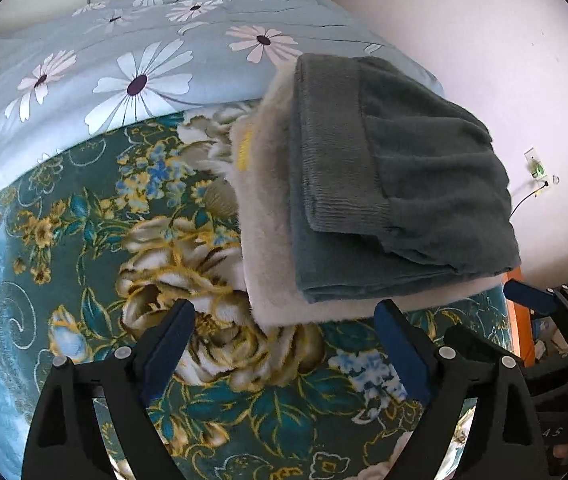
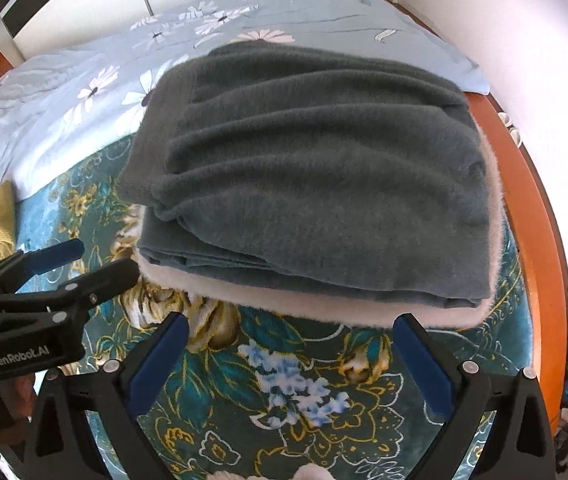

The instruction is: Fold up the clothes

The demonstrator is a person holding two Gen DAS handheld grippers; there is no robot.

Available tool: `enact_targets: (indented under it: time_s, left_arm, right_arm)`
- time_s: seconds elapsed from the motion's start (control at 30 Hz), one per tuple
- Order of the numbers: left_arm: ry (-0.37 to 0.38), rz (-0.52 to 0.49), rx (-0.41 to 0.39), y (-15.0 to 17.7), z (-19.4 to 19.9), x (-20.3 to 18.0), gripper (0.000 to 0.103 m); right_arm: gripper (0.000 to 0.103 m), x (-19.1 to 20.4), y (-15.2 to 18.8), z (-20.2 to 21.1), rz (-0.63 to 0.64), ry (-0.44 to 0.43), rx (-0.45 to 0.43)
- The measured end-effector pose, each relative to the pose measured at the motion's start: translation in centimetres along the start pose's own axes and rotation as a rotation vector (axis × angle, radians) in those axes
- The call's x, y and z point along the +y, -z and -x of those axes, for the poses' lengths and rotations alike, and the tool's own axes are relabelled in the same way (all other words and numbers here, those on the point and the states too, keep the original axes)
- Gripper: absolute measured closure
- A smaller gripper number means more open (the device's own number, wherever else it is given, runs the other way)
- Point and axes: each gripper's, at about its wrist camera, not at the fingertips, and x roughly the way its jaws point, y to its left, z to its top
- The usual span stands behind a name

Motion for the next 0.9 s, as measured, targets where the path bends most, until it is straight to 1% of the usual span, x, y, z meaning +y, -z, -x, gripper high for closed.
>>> enact_targets:
  time_s: [0.17, 0.3, 0.63, 0.9]
  left_arm:
    - [-0.034, -0.01, -0.002, -0.5, -1.0, 0.7, 0.012]
    - [-0.02, -0.005, 0.0, -0.9, -1.6, 1.2, 0.012]
    - [0.0, -0.07, 0.019, -1.5, -2.5, 1.6, 0.012]
    - [0.003, -0.075, 0.028, -1.7, -2.8, 1.6, 0.012]
  right_arm:
    - [0.0, 0.5, -0.5, -1.0, 0.009, 0.008, 0.023]
    - [0.0, 0.8, -1.0, -1.6, 0.002, 0.013, 0.034]
    - [0.0, 1.4, -1.6, -2.4, 0.011, 0.019, 0.05]
    - [0.0, 1.5, -1.4, -2.8, 0.002, 0.018, 0.061]
